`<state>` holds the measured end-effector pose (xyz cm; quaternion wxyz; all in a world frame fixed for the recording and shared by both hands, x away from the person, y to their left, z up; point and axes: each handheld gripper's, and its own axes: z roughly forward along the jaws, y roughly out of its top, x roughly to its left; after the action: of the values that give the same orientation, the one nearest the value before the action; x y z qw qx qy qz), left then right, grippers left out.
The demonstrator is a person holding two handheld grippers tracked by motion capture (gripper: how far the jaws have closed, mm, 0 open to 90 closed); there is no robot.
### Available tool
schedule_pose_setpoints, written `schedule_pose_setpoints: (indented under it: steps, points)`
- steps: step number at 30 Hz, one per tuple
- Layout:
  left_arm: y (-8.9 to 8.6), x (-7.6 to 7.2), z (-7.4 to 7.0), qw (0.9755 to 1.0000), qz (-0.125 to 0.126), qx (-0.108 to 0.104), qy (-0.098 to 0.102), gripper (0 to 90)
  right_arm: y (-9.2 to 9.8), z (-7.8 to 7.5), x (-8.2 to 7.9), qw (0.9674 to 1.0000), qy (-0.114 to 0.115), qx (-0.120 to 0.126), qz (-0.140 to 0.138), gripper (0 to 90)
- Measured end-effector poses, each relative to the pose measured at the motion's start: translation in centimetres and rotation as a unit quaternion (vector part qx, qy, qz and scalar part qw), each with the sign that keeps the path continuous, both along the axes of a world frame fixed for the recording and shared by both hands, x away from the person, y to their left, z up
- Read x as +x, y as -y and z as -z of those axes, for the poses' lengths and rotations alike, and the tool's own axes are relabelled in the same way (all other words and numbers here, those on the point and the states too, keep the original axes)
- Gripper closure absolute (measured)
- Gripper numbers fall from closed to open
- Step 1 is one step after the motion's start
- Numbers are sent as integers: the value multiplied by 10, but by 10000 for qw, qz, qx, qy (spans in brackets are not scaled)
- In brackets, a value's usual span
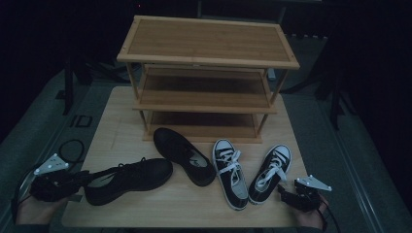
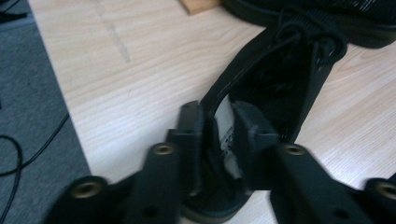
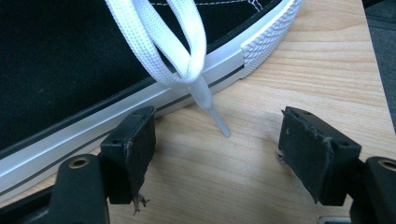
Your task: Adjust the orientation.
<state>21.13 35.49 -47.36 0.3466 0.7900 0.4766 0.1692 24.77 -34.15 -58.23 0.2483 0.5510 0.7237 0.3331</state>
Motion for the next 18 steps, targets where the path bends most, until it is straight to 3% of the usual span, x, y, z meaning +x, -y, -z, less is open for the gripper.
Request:
schedule_pose_setpoints:
  steps: [4,10,18]
  points:
    - [10,9,-5,9998,101,142,26,598,0,0,0,10000,-1,1,1,269]
    - [32,23,-9,9980,488,396,-4,564,0,0,0,10000,-1,0,1,269]
    - [48,36,-5,9945,768,675,-230,614,0,0,0,10000,-2,0,0,269]
